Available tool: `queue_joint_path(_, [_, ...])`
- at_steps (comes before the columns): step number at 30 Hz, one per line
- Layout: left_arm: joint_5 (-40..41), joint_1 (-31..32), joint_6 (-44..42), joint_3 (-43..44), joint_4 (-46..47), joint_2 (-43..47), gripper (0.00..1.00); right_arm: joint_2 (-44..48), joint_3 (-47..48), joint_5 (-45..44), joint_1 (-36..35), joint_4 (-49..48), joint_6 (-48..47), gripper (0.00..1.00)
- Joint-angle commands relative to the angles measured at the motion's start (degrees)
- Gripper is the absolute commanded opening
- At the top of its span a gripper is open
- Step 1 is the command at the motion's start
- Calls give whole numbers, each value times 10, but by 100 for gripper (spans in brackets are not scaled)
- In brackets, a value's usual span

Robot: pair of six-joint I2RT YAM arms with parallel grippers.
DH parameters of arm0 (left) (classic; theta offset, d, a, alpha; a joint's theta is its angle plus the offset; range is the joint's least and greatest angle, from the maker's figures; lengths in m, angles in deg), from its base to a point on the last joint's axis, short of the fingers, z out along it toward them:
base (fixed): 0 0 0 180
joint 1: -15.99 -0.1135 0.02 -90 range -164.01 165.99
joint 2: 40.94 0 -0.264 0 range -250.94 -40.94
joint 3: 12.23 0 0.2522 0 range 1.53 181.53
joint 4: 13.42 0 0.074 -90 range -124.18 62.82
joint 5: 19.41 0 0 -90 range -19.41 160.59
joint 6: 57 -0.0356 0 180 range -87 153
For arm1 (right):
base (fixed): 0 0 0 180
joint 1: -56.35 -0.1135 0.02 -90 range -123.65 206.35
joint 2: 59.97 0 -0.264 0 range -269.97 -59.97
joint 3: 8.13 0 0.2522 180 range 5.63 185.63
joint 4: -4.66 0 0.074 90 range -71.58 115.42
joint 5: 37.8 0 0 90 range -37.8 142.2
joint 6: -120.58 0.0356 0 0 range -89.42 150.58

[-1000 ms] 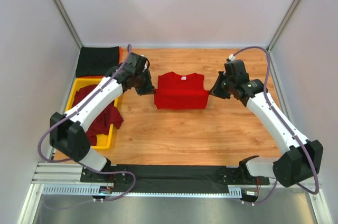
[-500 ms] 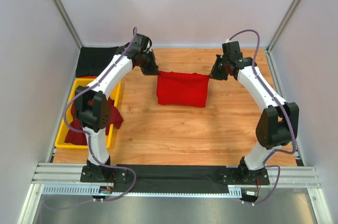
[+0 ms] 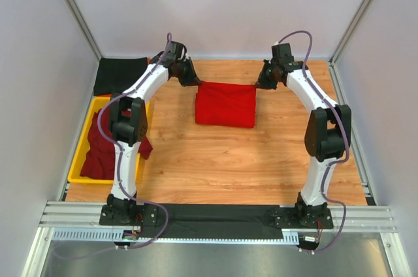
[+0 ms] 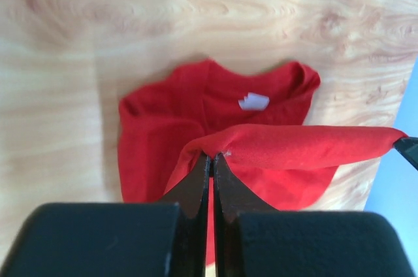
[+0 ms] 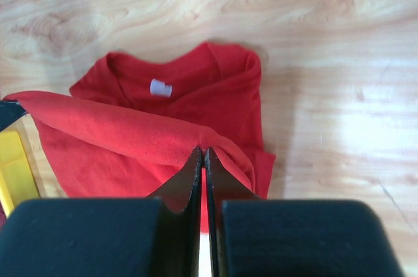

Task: Fold and stack the t-shirts
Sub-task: Fold the tshirt

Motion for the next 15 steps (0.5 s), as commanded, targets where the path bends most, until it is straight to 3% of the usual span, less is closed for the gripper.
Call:
queue_joint_path(1, [-31,-13,-1,46,54,-35,1,-38,45,10,7,-37,-14,1])
queue_joint_path(10, [-61,-26,-5,123,129,-124,8,-143,127,47,18,-70,-25,7])
queue_joint_path(15, [-54,-37,-7,131,125,-122,36,-168,161,65,20,-67,-44,31])
